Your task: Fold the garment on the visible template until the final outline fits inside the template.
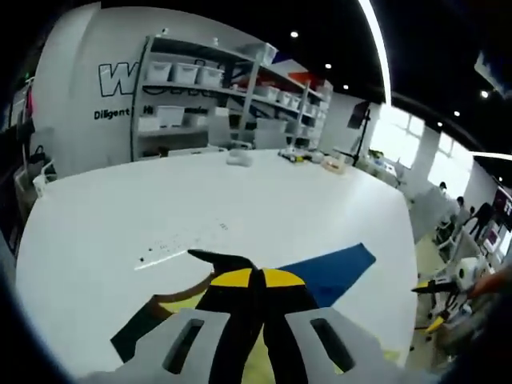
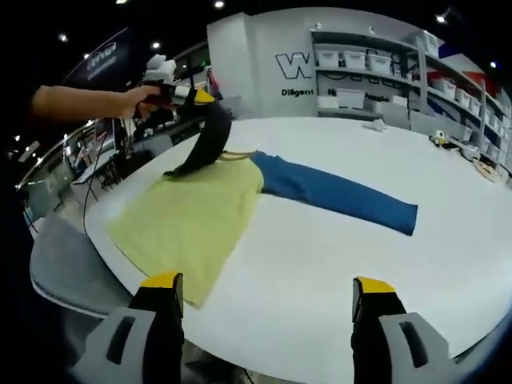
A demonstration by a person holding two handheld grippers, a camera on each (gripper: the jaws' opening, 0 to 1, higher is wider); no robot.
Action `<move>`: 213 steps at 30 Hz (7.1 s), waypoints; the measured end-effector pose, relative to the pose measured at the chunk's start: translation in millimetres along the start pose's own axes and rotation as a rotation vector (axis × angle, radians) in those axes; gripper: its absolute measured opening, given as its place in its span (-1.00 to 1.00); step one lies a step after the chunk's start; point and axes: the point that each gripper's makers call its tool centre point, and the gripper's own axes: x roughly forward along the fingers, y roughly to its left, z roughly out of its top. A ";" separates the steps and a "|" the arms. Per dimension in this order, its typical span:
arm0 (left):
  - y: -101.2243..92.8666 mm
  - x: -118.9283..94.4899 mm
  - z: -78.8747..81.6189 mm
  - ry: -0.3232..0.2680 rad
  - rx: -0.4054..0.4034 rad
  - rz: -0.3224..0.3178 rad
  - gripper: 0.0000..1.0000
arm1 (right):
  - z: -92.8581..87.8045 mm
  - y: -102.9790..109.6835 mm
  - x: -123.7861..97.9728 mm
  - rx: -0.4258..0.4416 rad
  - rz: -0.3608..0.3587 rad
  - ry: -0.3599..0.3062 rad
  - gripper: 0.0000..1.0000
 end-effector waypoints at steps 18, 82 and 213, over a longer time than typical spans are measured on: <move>-46.3 57.5 -65.0 0.135 -0.018 -0.055 -0.99 | -7.3 -18.9 -13.5 0.013 -0.013 0.012 0.69; -52.1 -3.3 -108.0 0.125 0.560 -0.095 0.23 | 41.5 -185.6 50.9 -0.010 -0.243 0.080 -0.49; 56.0 -234.4 -218.4 0.020 0.081 0.165 0.91 | 334.0 102.2 130.6 -0.138 0.063 -0.205 -1.00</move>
